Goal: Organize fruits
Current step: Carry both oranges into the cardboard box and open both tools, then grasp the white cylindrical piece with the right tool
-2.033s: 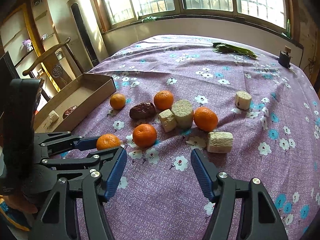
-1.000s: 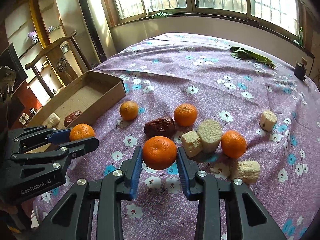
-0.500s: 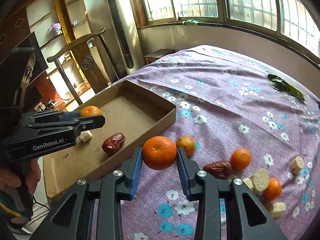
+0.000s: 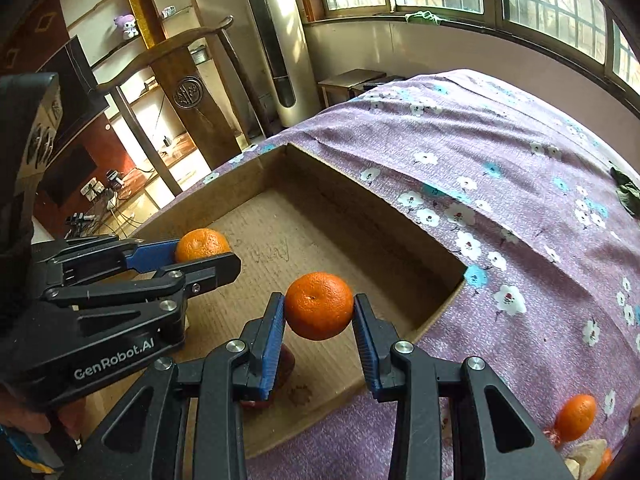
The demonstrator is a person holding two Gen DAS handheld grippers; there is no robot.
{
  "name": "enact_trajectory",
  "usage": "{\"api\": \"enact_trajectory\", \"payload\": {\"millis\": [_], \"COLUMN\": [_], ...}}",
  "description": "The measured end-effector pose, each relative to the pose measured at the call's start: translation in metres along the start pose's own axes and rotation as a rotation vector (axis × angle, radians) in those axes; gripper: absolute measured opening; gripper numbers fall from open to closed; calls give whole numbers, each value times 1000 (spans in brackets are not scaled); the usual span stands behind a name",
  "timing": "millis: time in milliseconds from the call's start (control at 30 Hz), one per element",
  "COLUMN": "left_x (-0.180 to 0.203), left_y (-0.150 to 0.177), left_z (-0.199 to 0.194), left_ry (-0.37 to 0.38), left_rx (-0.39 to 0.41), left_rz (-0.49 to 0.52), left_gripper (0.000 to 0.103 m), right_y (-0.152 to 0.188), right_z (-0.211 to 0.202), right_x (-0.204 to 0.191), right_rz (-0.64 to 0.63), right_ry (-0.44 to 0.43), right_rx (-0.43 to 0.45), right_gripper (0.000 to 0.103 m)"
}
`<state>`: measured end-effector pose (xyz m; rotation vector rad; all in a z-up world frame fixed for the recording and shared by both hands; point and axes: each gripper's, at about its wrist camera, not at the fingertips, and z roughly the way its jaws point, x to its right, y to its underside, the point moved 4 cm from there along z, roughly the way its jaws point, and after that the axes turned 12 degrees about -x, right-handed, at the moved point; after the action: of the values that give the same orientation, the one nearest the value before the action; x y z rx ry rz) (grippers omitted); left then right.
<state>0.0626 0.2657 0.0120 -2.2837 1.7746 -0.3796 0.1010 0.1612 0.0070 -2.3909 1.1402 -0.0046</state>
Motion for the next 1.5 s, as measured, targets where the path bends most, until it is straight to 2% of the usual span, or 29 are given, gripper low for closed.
{"api": "enact_trajectory", "payload": {"millis": [200,267,333,400,500,533,667,767,900,1000,1233,1500], "left_x": [-6,-9,-14,-20,-24,-24,-14,-4,13,28,67,113], "left_y": [0,0,1,2,4,5,12,18,26,32,45,59], "left_z": [12,12,9,7,3,1,-13,-29,-45,-53,-63,-63], "left_ry": [-25,-41,-42,-40,-19,-20,-63,-70,-77,-73,-55,-4], "left_rx": [-28,-19,-7,3,4,10,68,120,181,210,236,227], "left_rz": [-24,-37,-62,-87,-105,-104,-69,-50,-25,-3,62,134], "left_gripper": [35,44,61,70,76,78,78,78,80,82,83,83], "right_y": [-2,-2,0,-1,0,0,6,13,28,39,74,116], "right_z": [14,14,13,10,6,5,-8,-24,-49,-67,-95,-124], "right_x": [0,-1,-1,2,7,7,3,1,3,7,27,54], "right_rz": [0,-12,-16,-1,24,29,27,19,28,29,85,160], "right_ry": [15,28,31,17,-8,-10,-17,11,24,61,97,142], "right_rx": [-20,-19,-14,-5,4,9,34,61,109,137,162,184], "right_gripper": [38,38,38,42,53,54,54,56,68,70,74,77]}}
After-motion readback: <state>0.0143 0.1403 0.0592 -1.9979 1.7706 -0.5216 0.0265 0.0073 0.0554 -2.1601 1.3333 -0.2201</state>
